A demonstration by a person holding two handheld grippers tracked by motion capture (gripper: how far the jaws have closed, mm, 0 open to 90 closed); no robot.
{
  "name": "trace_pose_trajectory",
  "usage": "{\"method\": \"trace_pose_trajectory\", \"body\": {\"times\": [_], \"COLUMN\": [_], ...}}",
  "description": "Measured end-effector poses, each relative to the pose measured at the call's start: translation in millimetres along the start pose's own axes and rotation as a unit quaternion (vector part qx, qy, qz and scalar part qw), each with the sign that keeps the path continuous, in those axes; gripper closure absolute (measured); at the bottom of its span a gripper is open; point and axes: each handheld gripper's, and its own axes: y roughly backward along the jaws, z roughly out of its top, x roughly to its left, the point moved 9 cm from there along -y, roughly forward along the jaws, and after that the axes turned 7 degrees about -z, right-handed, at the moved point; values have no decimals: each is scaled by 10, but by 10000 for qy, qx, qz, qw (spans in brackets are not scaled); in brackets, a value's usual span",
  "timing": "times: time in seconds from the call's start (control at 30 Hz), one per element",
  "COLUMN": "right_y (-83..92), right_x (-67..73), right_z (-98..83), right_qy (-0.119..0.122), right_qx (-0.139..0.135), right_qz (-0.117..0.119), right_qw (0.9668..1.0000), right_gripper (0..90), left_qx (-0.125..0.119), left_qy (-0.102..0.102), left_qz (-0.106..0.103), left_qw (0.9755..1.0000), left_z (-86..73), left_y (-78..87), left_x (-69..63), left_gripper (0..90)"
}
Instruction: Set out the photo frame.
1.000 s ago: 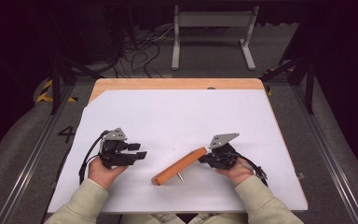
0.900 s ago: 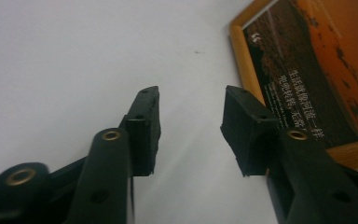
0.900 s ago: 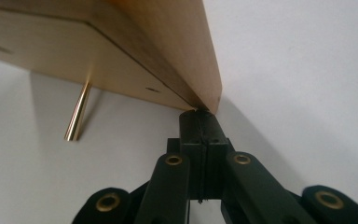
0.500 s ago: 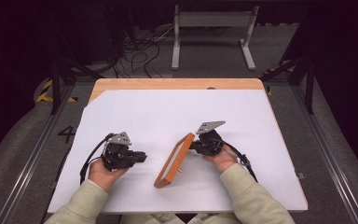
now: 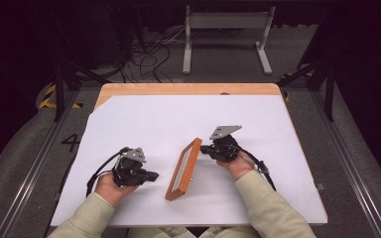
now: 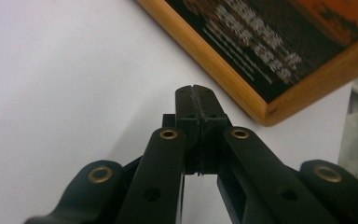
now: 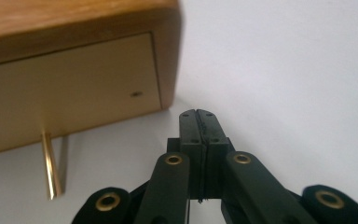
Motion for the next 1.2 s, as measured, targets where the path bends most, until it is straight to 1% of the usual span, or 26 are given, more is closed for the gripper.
{"method": "trace_pose_trajectory", "body": {"times": [0.03,0.1,0.13,0.17,0.2,0.23,0.27,0.33,0.37,0.4,0.43,0.47,0.57,0.6,0.7,0.77,0.87,0.9,0.97,1.07,1.1,1.13,1.2], "right_y": [0,117,180,212,283,283,313,371,392,409,438,461,530,552,610,650,701,721,762,822,841,858,890], "right_x": [0,-47,-61,-63,-54,-54,-46,-23,-15,-10,-6,-7,-1,3,22,39,57,62,71,81,83,88,94], "right_z": [0,-18,-29,-36,-61,-61,-76,-123,-140,-151,-166,-174,-197,-205,-229,-249,-272,-278,-291,-317,-328,-342,-376], "right_qy": [0,-68,-80,-73,-32,-32,-5,34,63,71,78,69,42,36,28,51,69,67,70,60,61,57,57], "right_qx": [0,-65,-99,-115,-112,-112,-119,-107,-105,-102,-106,-117,-151,-160,-178,-189,-194,-201,-218,-242,-244,-237,-227], "right_qz": [0,-52,-75,-85,-103,-103,-105,-93,-93,-93,-93,-101,-99,-93,-70,-53,-41,-43,-47,-59,-64,-60,-54], "right_qw": [10000,9999,9999,9999,9999,9999,9999,9999,9999,9999,9999,9999,9998,9998,9998,9998,9998,9998,9997,9997,9997,9997,9997], "right_gripper": [900,900,900,900,900,900,900,900,900,900,900,900,900,900,900,900,900,900,900,900,900,900,900], "left_qx": [0,188,237,270,306,306,393,510,558,621,614,676,828,872,891,882,908,902,940,922,934,946,972], "left_qy": [0,-57,-83,-139,-127,-127,-130,-206,-202,-243,-231,-231,-294,-318,-275,-241,-312,-340,-392,-445,-457,-479,-509], "left_qz": [0,-114,-116,-158,-264,-264,-309,-402,-416,-422,-511,-477,-669,-649,-688,-759,-765,-823,-873,-944,-993,-977,-1042], "left_qw": [10000,9997,9996,9994,9991,9991,9987,9977,9974,9969,9965,9963,9939,9936,9933,9929,9924,9919,9910,9903,9896,9895,9885], "left_z": [0,-18,-22,-17,-16,-16,-21,-28,-32,-34,-34,-41,-64,-69,-70,-61,-42,-31,-12,26,38,47,79], "left_y": [0,-69,-84,-98,-127,-127,-153,-194,-206,-224,-242,-243,-270,-278,-278,-289,-315,-332,-359,-413,-428,-441,-482], "left_x": [0,-39,-53,-63,-92,-92,-97,-121,-134,-147,-168,-169,-204,-208,-204,-206,-228,-246,-274,-324,-342,-351,-390], "left_gripper": [893,893,894,894,894,895,895,896,897,897,897,897,898,898,898,898,898,898,898,898,898,898,898]}}
